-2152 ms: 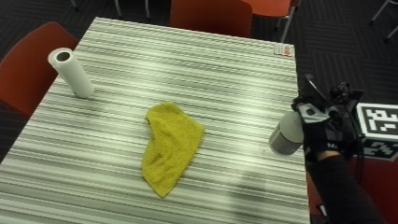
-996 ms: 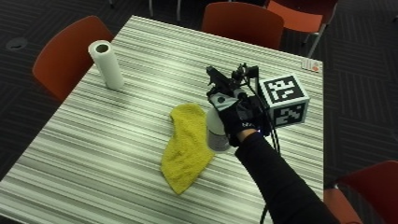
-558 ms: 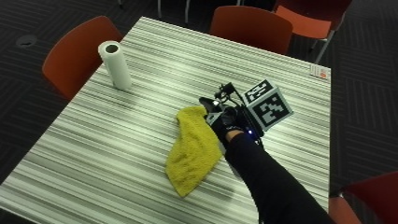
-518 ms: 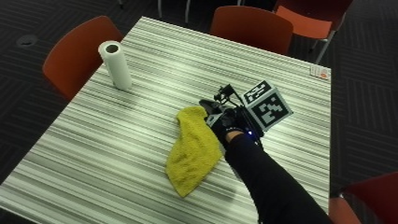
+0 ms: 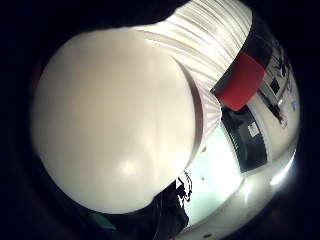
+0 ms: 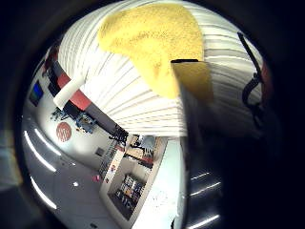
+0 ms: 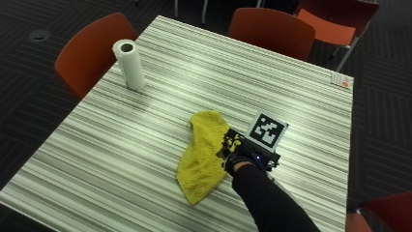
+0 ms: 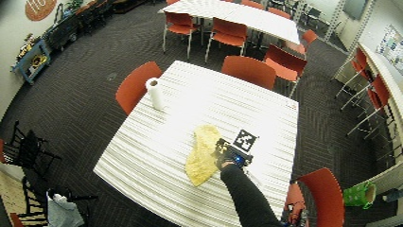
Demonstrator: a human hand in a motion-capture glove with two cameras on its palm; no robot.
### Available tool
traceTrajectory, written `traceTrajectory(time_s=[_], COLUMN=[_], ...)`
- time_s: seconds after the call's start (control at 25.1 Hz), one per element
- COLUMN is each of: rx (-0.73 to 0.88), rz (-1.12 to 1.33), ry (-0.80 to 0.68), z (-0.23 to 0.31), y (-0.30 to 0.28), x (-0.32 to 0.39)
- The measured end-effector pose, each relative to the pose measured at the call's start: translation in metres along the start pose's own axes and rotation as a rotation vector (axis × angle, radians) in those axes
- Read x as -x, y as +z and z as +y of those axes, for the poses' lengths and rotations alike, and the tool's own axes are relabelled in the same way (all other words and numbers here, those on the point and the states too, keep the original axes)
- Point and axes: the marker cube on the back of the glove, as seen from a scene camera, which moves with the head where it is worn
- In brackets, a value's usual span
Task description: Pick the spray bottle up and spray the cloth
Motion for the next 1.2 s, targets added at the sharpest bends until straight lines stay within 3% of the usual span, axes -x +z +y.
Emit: traceTrajectory(time_s=[0.36,0.96,1.2], rx=[-0.057,-0.406,-0.489], rz=[-0.101,-0.891,-1.049], ry=[-0.160,-0.853,-0.875], z=[0.014,0.085,0.092], y=[-0.032,-0.086,-0.080], x=[0.000,-0.039,-0.053])
